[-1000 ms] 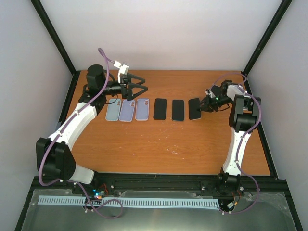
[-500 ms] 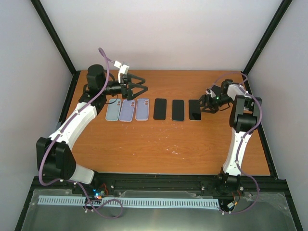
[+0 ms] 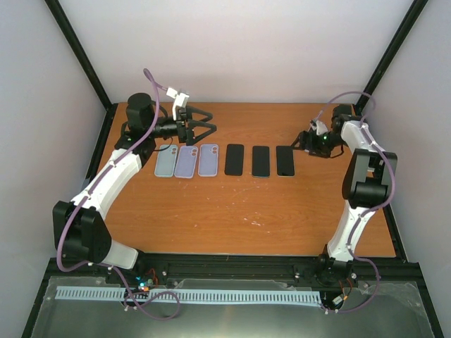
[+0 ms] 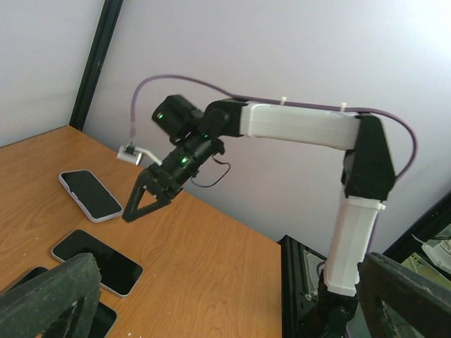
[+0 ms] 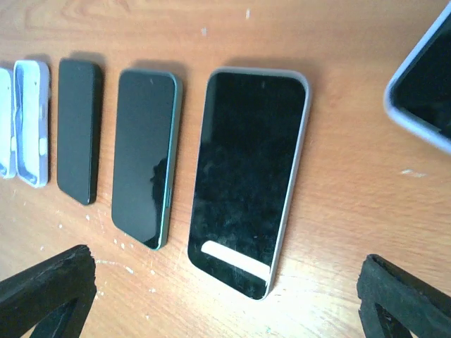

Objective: Take the phone out of the phone case
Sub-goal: Place the phone at the center of the board, then pick up the phone at the center of the board.

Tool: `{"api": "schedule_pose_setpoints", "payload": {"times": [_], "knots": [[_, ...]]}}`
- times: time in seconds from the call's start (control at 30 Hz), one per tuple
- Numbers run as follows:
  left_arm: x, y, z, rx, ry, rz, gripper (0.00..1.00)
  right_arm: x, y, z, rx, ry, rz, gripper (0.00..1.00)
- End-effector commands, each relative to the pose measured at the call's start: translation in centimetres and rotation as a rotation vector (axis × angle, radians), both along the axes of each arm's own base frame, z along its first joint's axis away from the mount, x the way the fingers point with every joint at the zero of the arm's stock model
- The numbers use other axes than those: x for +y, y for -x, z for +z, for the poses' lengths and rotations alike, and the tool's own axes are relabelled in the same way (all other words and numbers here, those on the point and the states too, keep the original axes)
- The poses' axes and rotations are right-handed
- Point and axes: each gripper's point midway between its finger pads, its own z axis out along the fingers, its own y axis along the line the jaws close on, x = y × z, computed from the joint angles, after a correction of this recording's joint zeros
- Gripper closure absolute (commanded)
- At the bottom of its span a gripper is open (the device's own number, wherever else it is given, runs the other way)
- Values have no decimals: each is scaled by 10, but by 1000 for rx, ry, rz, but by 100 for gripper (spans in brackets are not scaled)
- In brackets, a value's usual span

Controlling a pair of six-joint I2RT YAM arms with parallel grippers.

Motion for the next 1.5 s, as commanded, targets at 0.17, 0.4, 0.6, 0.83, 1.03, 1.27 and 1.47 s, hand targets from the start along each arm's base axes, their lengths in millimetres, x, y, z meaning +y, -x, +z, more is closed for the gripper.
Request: {"api": "schedule_pose_setpoints", "payload": {"times": [0.17, 0.4, 0.6, 0.83, 1.03, 1.27, 1.47], "knots": [[5, -6, 26, -83, 0, 62, 0, -50, -31, 50, -169, 276, -225, 0], [8, -12, 22, -67, -9, 103, 0, -81, -48, 48, -164, 424, -390, 0], [8, -15, 20, -57, -8, 109, 0, -87, -67, 36, -142, 473, -411, 0], [8, -15, 19, -53, -7, 112, 0, -89, -89, 18, -134, 514, -436, 0], [9, -16, 19, -53, -8, 114, 0, -94, -102, -1, -110, 539, -466, 0], [9, -16, 18, -55, -9, 113, 0, -95, -112, -23, -82, 539, -482, 0], [9, -15, 17, -55, -11, 112, 0, -97, -121, -36, -91, 546, -473, 0]]}}
